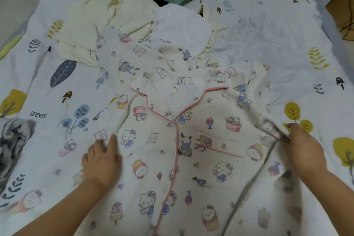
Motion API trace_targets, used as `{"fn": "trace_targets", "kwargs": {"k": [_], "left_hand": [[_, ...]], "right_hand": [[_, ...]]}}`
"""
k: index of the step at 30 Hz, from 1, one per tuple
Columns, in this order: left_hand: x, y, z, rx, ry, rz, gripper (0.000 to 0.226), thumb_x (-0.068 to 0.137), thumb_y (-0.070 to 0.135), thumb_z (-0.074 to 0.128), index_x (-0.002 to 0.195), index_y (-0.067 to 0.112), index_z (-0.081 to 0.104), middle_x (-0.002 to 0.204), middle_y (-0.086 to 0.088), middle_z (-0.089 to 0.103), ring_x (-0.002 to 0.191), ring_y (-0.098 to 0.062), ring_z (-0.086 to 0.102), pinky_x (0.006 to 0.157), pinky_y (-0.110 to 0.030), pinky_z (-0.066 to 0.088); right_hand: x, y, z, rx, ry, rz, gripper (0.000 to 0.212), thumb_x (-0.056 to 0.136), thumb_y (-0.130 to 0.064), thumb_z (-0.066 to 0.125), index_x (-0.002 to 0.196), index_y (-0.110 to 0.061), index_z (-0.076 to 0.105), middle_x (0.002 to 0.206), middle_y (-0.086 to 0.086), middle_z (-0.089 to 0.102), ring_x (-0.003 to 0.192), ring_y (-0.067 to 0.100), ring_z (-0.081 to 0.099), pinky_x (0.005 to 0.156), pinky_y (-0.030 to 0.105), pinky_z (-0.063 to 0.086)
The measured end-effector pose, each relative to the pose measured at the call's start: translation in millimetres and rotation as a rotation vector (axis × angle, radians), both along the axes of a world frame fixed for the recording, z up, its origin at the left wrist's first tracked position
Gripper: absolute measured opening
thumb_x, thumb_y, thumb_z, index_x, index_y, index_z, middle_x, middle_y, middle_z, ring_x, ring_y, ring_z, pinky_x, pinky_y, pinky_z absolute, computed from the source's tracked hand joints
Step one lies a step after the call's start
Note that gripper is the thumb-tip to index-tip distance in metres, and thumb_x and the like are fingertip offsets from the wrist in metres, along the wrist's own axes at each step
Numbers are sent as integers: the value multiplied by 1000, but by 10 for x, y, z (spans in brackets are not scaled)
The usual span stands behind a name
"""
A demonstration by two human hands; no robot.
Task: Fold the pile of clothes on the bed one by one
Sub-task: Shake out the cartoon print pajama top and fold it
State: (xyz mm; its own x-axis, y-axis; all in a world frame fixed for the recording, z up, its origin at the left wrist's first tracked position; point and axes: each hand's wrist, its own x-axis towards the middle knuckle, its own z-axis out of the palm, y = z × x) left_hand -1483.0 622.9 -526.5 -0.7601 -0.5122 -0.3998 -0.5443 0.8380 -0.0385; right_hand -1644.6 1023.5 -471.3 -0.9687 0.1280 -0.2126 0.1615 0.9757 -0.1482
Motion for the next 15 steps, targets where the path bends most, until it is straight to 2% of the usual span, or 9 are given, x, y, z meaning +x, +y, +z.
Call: {"fn": "trace_targets", "kwargs": {"k": [2, 5, 7, 8, 9, 11, 13, 14, 15], "left_hand": [[51, 119, 48, -4, 37, -43, 58, 91, 34, 45, 142, 13, 29, 142, -25, 30, 129, -40, 31, 104, -51, 28], [205, 388, 107, 84, 190, -131, 57, 88, 39, 37, 133, 5, 47, 133, -28, 45, 121, -45, 44, 98, -61, 32], [354, 641, 158, 172, 197, -203, 65, 91, 50, 22, 131, 6, 50, 131, -25, 49, 120, -43, 48, 97, -60, 36], [432, 764, 165, 205, 178, -251, 69, 93, 53, 16, 132, 8, 50, 132, -23, 50, 122, -40, 49, 96, -59, 37], [509, 883, 170, 243, 158, -285, 72, 93, 55, 10, 135, 10, 48, 136, -20, 48, 126, -38, 46, 97, -56, 35], [666, 1079, 164, 297, 63, -365, 75, 93, 56, 4, 136, 13, 47, 141, -16, 45, 130, -33, 42, 100, -52, 34], [798, 1219, 144, 266, -13, -434, 78, 94, 53, 1, 130, 9, 54, 135, -16, 51, 120, -33, 53, 98, -47, 41], [838, 1272, 133, 241, -18, -458, 81, 93, 54, -3, 133, 7, 50, 137, -19, 48, 120, -37, 52, 101, -47, 39], [874, 1307, 122, 235, -49, -466, 86, 90, 57, -9, 140, 6, 38, 145, -22, 35, 127, -42, 42, 105, -47, 34]], "right_hand": [[7, 61, 44, -17, -64, -135, 61, 89, -29, 59, 137, -2, 33, 124, 34, 47, 112, 48, 45, 88, 51, 39], [415, -127, 56, -131, -152, -348, 97, 79, -58, 59, 148, -19, 3, 142, 28, 27, 128, 46, 30, 100, 57, 33], [885, -333, -29, -139, -252, -335, 110, 73, -67, 59, 147, -26, -11, 146, 23, 17, 131, 44, 26, 101, 56, 32], [1116, -424, -101, -121, -294, -284, 111, 73, -64, 62, 146, -26, -13, 147, 21, 15, 130, 42, 26, 101, 55, 33], [1321, -497, -159, -121, -318, -235, 108, 75, -54, 65, 146, -25, -11, 145, 19, 17, 128, 39, 29, 99, 53, 36], [1615, -475, -283, -146, -320, -128, 85, 82, -26, 61, 145, -20, 3, 132, 18, 30, 114, 34, 41, 91, 42, 44], [1707, -281, -333, -166, -308, -39, 61, 85, -9, 50, 138, -17, 22, 120, 13, 45, 97, 28, 51, 76, 31, 42], [1696, -156, -307, -174, -288, -29, 53, 84, -5, 50, 132, -16, 31, 110, 10, 53, 89, 26, 54, 70, 29, 39], [1650, -11, -280, -166, -244, -32, 47, 81, -1, 52, 125, -14, 40, 100, 10, 57, 83, 25, 55, 67, 29, 37]]}}
